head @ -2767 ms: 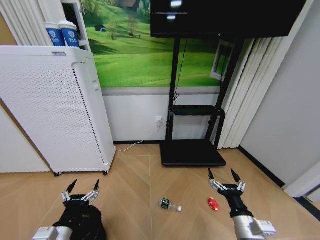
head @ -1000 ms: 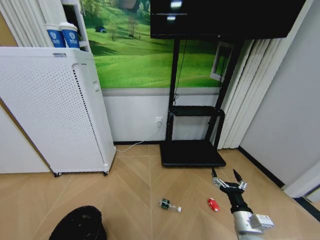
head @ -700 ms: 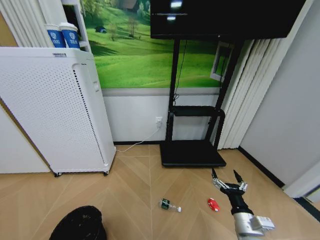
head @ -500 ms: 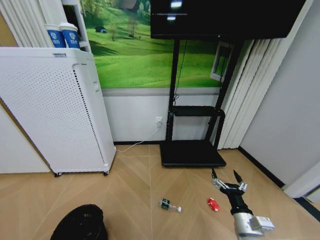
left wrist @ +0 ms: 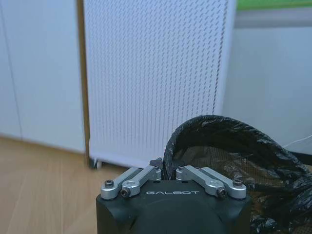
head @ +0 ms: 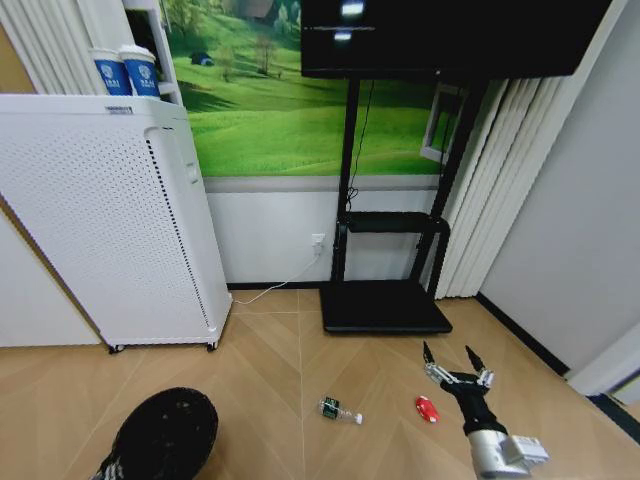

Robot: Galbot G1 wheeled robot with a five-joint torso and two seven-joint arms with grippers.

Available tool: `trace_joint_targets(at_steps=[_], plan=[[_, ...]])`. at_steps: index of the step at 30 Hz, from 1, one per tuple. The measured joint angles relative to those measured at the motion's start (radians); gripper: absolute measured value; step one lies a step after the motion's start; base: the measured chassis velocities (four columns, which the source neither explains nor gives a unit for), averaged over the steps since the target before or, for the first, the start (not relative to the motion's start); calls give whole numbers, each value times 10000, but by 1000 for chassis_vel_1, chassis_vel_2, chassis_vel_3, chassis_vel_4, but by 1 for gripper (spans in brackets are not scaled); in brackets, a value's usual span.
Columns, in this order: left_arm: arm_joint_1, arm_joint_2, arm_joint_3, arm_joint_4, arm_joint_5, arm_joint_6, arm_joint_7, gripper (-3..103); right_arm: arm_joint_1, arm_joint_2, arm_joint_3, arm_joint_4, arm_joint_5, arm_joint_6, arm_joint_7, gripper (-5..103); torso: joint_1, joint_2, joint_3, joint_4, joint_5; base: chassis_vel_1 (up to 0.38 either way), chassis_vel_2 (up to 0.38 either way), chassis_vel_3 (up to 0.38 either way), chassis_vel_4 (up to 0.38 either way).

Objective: Pick up the trash bin and place the garbage on the floor into it.

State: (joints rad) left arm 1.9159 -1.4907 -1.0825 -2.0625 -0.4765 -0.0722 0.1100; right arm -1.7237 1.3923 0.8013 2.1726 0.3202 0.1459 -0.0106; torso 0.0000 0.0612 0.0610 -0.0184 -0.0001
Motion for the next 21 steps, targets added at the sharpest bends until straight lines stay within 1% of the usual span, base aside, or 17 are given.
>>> trace_joint_targets(at_steps=[3,4,5,6,7,10,11,12,16,21], plan=[[-67,66,-110,-21,157,-103,68,7,-16,-25,-27,-91,-52,127,-39,100,0,1,0,0,0,0,0,0,0],[-162,190,-250,-139,239,-116,93,7,-75,-99,-104,-241,-274,327,-165,100,0,1,1,1,2,0,0,0,0],[-275,299,-396,-182,325,-116,95,7,-146,-166,-118,-344,-523,360,-436,100,0,1,1,1,0,0,0,0,0],[-275,299,-396,-182,325,-116,95,7,-146,-166,-118,-344,-523,360,-436,100,0,1,1,1,0,0,0,0,0],[-365,372,-500,-192,347,-109,90,7,-165,-196,-138,-433,-684,368,-617,100,0,1,1,0,1,0,0,0,0],[-362,465,-532,-594,-695,791,-316,7,-173,-168,-252,-670,-1296,445,-929,100,0,1,1,0,1,0,0,0,0],[-362,465,-532,-594,-695,791,-316,7,-173,-168,-252,-670,-1296,445,-929,100,0,1,1,0,1,0,0,0,0],[-302,465,-519,-809,-1176,1220,-480,7,-185,-96,-368,-753,-1543,539,-980,100,0,1,1,0,4,0,0,0,0],[-301,465,-569,-797,-1168,1270,-503,7,-201,-42,-488,-774,-1657,596,-987,100,0,2,1,-1,3,12,9,-13,-10],[-300,473,-582,-685,-1139,1219,-519,7,-176,-72,-483,-830,-1696,659,-968,100,0,2,1,3,1,90,97,-60,-120]])
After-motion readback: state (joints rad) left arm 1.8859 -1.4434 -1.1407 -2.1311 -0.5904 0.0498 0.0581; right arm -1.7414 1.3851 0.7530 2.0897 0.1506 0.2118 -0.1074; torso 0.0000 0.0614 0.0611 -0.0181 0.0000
